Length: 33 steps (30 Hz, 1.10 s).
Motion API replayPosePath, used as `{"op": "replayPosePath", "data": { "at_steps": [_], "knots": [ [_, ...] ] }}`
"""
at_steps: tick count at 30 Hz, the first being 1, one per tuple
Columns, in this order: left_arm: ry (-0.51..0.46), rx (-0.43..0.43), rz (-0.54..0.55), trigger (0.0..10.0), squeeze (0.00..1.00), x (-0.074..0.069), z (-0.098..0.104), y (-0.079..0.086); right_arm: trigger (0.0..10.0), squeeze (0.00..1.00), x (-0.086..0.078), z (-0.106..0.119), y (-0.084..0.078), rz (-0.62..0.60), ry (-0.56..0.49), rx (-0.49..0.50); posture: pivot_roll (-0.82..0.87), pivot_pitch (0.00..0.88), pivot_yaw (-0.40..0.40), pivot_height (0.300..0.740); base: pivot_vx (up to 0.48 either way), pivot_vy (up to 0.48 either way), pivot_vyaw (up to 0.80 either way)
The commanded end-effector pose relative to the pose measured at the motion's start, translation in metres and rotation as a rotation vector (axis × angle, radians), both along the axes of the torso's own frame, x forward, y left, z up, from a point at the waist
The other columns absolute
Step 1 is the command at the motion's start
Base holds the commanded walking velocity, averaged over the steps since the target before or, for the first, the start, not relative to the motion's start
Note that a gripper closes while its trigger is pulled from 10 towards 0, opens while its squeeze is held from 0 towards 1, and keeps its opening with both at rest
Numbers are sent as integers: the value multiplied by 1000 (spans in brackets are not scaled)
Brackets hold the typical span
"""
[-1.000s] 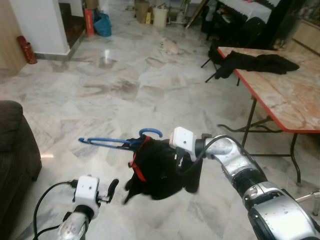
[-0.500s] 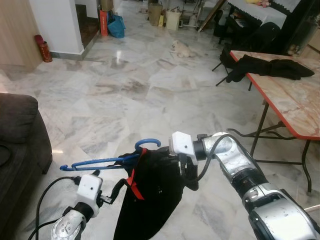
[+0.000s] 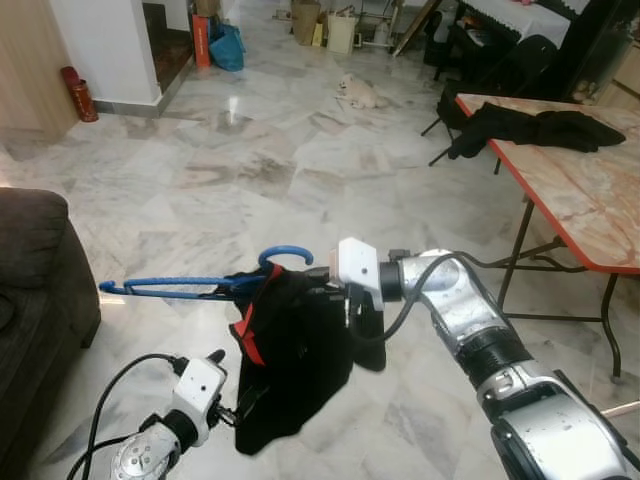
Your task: Hang hanger
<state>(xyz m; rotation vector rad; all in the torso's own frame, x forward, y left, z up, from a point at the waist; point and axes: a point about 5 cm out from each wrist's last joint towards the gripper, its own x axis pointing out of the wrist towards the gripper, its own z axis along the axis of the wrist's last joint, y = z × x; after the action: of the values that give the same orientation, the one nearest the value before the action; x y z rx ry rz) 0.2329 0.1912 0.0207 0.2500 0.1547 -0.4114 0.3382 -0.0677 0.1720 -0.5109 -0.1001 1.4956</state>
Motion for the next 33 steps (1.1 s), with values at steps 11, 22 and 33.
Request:
{"op": "replayPosePath", "data": {
  "at_steps": [11,22,33],
  "knots": [
    [-149,-35,236,10000,0,13,11,13,10000,0,-8,5,-11,54,1,-8,-15,32,-98,740,0,0,0],
    [-84,-88,99,10000,0,10,3,-5,10000,0,-11,12,-2,74,6,20,-18,38,-99,740,0,0,0],
    [-62,41,-5,10000,0,-5,-7,-6,10000,0,-10,6,-7,54,5,-27,-16,35,-96,740,0,0,0]
  ]
}}
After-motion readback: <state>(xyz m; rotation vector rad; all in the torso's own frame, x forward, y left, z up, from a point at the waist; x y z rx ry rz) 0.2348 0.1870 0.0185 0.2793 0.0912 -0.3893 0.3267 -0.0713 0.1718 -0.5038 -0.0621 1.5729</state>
